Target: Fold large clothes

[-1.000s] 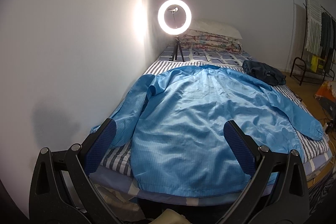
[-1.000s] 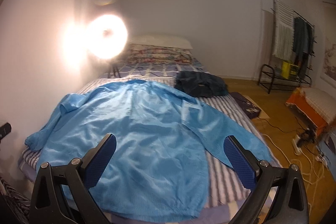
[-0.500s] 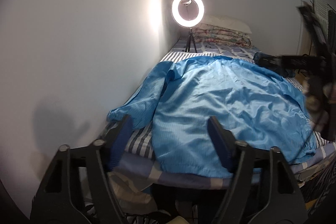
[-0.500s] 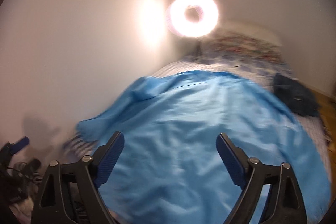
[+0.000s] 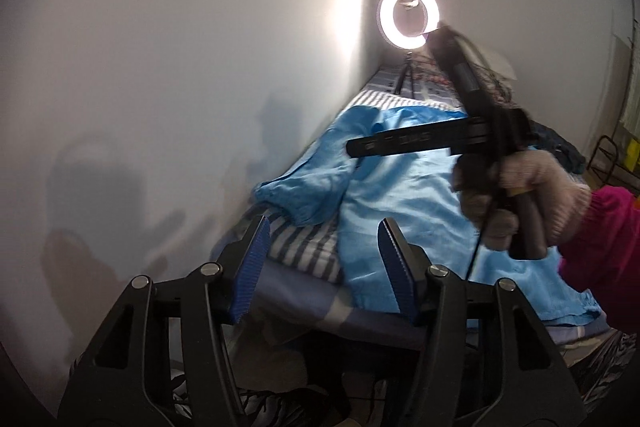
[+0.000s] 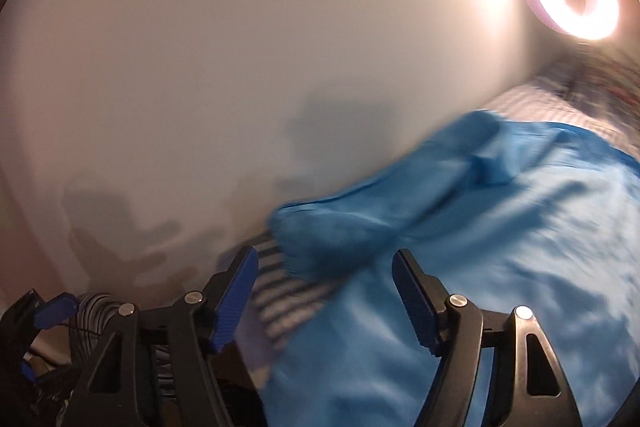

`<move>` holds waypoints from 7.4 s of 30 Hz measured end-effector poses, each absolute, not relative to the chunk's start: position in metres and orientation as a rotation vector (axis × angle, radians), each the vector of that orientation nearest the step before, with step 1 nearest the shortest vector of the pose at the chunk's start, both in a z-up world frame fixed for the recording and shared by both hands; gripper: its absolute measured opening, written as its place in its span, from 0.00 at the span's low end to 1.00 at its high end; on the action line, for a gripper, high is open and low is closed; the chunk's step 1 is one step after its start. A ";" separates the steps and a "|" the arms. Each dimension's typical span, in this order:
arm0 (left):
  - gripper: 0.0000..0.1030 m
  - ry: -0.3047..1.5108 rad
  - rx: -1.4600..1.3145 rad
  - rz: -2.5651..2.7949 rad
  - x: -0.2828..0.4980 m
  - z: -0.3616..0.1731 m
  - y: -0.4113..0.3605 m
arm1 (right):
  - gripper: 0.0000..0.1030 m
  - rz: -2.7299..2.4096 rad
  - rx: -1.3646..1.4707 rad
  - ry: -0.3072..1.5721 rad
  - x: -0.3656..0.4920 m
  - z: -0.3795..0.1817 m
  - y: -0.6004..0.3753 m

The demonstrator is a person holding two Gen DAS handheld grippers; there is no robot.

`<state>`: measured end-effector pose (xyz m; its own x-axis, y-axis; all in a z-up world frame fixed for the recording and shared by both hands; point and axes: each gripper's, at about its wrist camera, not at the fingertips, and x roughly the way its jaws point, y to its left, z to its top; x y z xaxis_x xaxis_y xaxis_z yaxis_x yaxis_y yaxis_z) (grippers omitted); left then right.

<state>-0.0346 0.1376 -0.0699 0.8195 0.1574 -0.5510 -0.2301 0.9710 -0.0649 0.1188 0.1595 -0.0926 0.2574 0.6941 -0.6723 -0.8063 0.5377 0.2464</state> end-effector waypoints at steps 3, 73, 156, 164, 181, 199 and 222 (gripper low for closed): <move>0.57 0.591 -0.147 0.229 -0.035 -0.075 0.148 | 0.70 1.091 -0.191 0.878 0.126 -0.118 0.202; 0.01 0.778 -0.232 -0.177 0.141 -0.108 0.155 | 0.23 0.742 0.108 0.904 0.204 -0.161 0.018; 0.00 1.067 -0.344 -0.297 0.078 -0.187 0.164 | 0.16 0.868 -0.026 1.302 0.159 -0.214 0.027; 0.43 0.996 -0.457 -0.279 0.107 -0.178 0.181 | 0.36 0.862 -0.049 1.086 0.213 -0.119 0.024; 0.04 1.099 -0.473 -0.328 0.128 -0.216 0.168 | 0.48 0.777 -0.111 1.083 0.363 -0.134 0.176; 0.00 1.057 -0.497 -0.363 0.105 -0.206 0.170 | 0.00 0.564 -0.278 1.128 0.415 -0.192 0.226; 0.03 1.078 -0.573 -0.267 0.090 -0.210 0.204 | 0.45 0.649 0.133 1.059 0.331 -0.135 0.052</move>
<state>0.0902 0.2040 -0.2104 0.4596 -0.4733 -0.7515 -0.0683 0.8248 -0.5613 0.3313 0.0521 -0.1353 0.3238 0.5546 -0.7665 -0.4310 0.8077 0.4023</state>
